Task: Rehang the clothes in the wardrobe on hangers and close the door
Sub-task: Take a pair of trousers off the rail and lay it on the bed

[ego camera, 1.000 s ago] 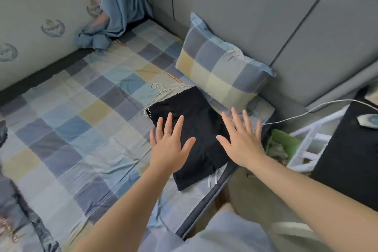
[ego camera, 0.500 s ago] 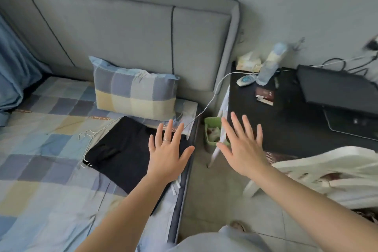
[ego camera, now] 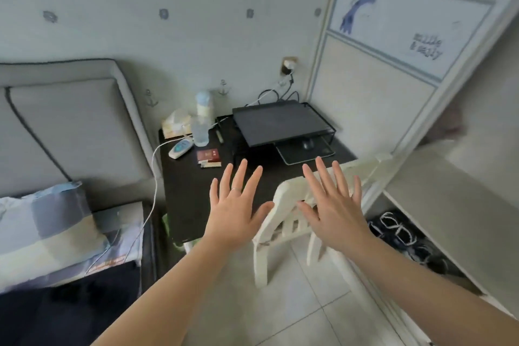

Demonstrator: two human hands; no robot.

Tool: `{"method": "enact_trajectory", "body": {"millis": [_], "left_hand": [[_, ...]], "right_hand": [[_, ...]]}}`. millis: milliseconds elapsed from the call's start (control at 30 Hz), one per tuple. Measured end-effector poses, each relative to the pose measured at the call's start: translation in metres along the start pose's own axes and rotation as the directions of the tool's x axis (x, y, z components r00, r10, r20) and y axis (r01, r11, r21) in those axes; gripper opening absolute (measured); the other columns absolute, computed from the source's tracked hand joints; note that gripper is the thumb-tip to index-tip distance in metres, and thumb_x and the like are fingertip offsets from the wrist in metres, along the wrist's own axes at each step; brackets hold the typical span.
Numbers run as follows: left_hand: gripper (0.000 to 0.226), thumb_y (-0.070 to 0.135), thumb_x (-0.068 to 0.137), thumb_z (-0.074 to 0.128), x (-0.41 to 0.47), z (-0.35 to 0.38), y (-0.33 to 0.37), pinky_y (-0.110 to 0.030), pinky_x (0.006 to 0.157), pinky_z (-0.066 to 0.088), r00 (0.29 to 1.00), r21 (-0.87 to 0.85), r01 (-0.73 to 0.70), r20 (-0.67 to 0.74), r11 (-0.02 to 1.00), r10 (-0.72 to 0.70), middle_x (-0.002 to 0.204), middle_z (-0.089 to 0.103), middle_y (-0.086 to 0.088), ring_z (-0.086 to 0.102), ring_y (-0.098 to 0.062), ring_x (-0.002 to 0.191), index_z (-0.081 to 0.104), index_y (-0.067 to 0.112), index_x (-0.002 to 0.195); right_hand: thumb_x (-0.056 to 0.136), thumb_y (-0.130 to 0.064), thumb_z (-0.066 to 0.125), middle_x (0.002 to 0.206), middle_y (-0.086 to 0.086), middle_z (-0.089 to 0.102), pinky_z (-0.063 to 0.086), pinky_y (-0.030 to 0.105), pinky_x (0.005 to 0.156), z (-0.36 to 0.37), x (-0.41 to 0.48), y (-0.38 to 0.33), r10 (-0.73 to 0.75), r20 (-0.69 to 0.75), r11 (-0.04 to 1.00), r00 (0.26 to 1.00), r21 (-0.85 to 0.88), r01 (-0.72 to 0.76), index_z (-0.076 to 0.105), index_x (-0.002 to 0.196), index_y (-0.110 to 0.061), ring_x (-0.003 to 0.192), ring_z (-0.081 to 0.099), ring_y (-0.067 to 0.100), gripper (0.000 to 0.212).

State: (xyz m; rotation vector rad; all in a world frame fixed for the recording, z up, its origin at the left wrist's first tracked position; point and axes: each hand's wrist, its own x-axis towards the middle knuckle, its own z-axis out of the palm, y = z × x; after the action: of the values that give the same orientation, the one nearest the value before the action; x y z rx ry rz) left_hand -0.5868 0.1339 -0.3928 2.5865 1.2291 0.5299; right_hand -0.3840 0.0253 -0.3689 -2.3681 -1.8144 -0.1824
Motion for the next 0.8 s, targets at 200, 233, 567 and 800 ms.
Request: {"method": "enact_trajectory", "body": {"millis": [200,233,567,800], "left_hand": [[0.071,0.07,0.097,0.022,0.096,0.028,0.141,-0.052,0.121,-0.011,0.957,-0.047,-0.289,-0.032,0.956,0.288,0.166,-0.014,0.008,-0.024,-0.02,0.15,0.0,0.04,0.158],[0.071,0.07,0.097,0.022,0.112,0.031,0.167,-0.053,0.121,-0.009,0.943,-0.052,-0.331,-0.048,0.942,0.329,0.166,-0.014,0.008,-0.023,-0.02,0.151,0.0,0.04,0.158],[0.073,0.073,0.092,0.012,0.25,-0.006,0.419,-0.053,0.122,-0.005,0.72,-0.081,-0.679,-0.267,0.73,0.64,0.167,-0.009,0.007,-0.015,-0.022,0.153,0.0,0.042,0.157],[0.072,0.071,0.095,0.019,0.315,-0.052,0.553,-0.052,0.122,-0.004,0.551,-0.073,-0.815,-0.404,0.575,0.73,0.167,-0.008,0.006,-0.015,-0.022,0.152,0.002,0.041,0.158]], "right_hand": [[0.095,-0.066,0.016,0.162,-0.013,-0.024,-0.008,0.059,0.115,-0.063,-0.011,0.153,0.166,-0.139,0.981,0.976,-0.075,-0.178,-0.015,0.153,-0.041,0.15,-0.021,0.02,0.07],[0.095,-0.066,0.015,0.162,-0.013,-0.024,-0.008,0.06,0.116,-0.076,-0.013,0.177,0.187,-0.164,0.975,0.968,-0.091,-0.204,-0.016,0.153,-0.042,0.15,-0.021,0.02,0.07],[0.095,-0.067,0.016,0.165,-0.01,-0.013,-0.006,0.059,0.117,-0.251,-0.038,0.347,0.294,-0.466,0.842,0.835,-0.287,-0.457,-0.004,0.155,-0.038,0.151,-0.013,0.024,0.07],[0.097,-0.062,0.02,0.165,-0.006,-0.013,-0.007,0.06,0.118,-0.373,-0.05,0.41,0.294,-0.638,0.673,0.712,-0.391,-0.628,-0.007,0.157,-0.035,0.151,-0.013,0.026,0.07]]}}
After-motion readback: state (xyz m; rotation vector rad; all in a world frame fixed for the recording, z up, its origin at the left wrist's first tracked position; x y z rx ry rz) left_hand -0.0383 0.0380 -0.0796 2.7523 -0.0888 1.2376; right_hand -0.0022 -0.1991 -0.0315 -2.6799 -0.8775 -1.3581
